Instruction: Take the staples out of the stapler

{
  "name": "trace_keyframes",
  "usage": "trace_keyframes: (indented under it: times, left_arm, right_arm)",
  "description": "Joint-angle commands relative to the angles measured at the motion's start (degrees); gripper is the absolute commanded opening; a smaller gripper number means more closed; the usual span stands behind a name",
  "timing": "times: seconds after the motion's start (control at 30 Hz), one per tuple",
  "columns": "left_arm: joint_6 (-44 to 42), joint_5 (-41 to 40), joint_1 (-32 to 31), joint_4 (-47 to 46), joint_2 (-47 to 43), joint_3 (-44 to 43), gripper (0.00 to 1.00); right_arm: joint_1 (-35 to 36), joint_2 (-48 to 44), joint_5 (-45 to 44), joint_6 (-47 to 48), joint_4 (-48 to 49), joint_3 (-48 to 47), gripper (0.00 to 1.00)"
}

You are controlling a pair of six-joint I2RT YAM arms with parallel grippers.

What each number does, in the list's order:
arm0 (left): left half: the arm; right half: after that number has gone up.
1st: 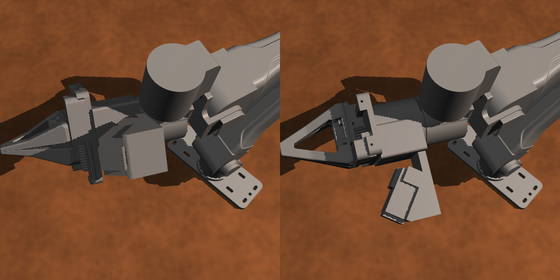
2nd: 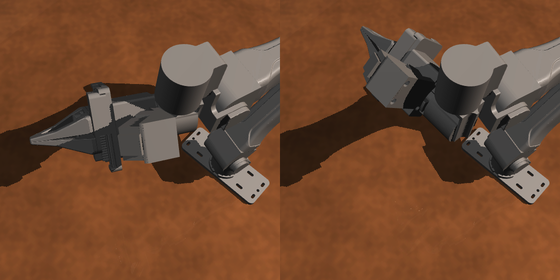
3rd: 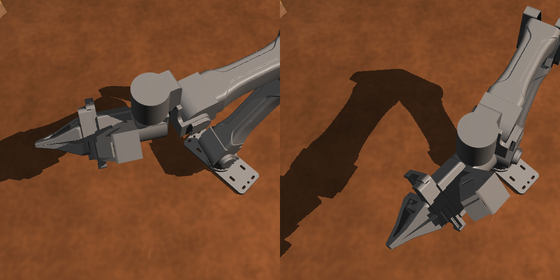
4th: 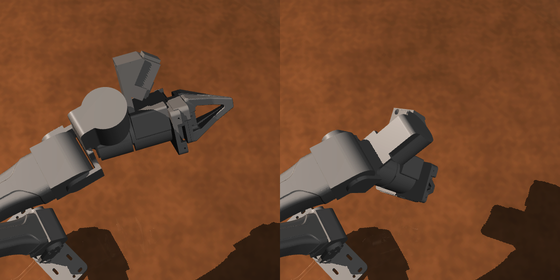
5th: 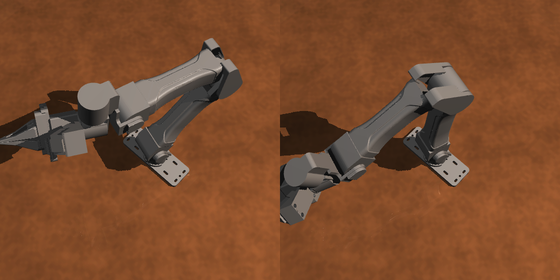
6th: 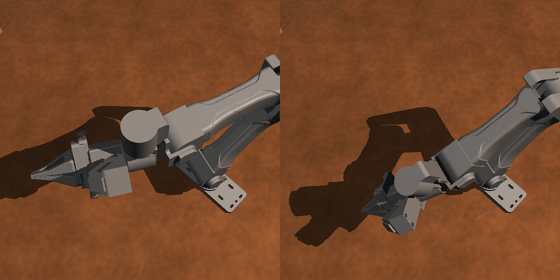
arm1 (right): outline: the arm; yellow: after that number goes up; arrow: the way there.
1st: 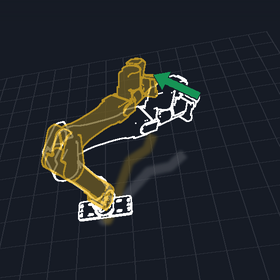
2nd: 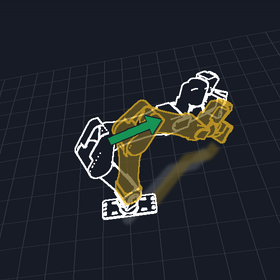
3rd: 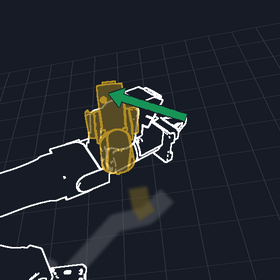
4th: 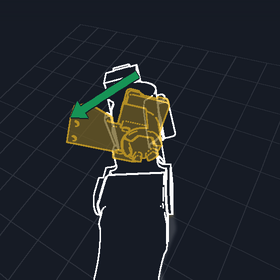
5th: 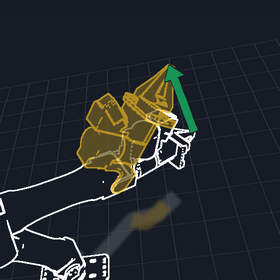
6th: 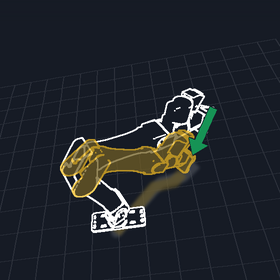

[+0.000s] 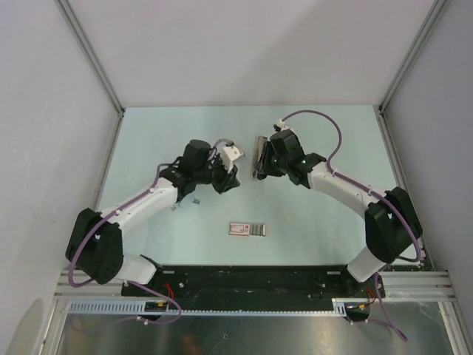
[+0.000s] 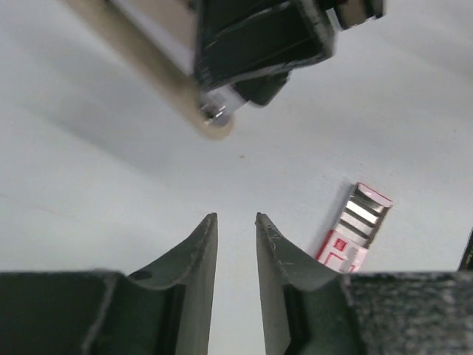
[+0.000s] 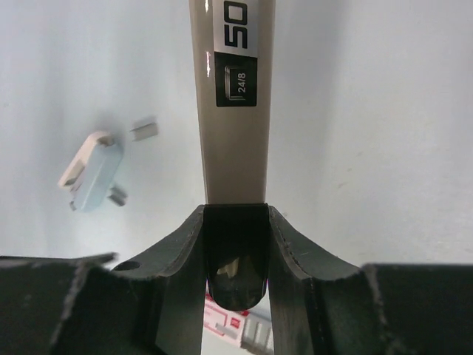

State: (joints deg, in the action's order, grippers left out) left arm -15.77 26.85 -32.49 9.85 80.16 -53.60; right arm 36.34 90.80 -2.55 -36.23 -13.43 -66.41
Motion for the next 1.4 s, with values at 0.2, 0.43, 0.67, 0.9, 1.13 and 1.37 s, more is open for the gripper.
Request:
trace_keyframes:
  times: [0.2,0.43,0.67,0.9,1.13,1.37]
  left_arm:
    - [4.35,5.13,14.85,5.43,-4.91,-5.34,0.42]
    - [3.11,3.39,16.91,7.84,-7.81,-2.77,0.42]
    - [1.13,4.06,18.87,8.78,-9.27,-0.64,0.43]
    - [-0.1,2.4,19.26,9.26,-10.32,1.29,0.57]
    - [-0.83,-0.37,19.31,11.48,-14.0,2.18,0.75]
    - [-2.96,-3.77,19.22,12.05,-14.3,2.7,0.99]
  right_arm:
    - [-3.59,10.72,-9.89,8.79,-16.58,-17.6,0.0]
    - [-1.97,20.66,-14.7,11.23,-25.56,-27.72,0.0]
    - [-1.86,24.62,-13.08,11.74,-26.06,-31.64,0.0]
    - [-2.81,26.74,-8.97,12.8,-22.85,-31.02,0.01]
    - [-3.66,26.88,-7.0,13.77,-20.07,-30.07,0.13]
    - [-3.43,25.0,-5.56,14.23,-18.15,-28.08,0.41]
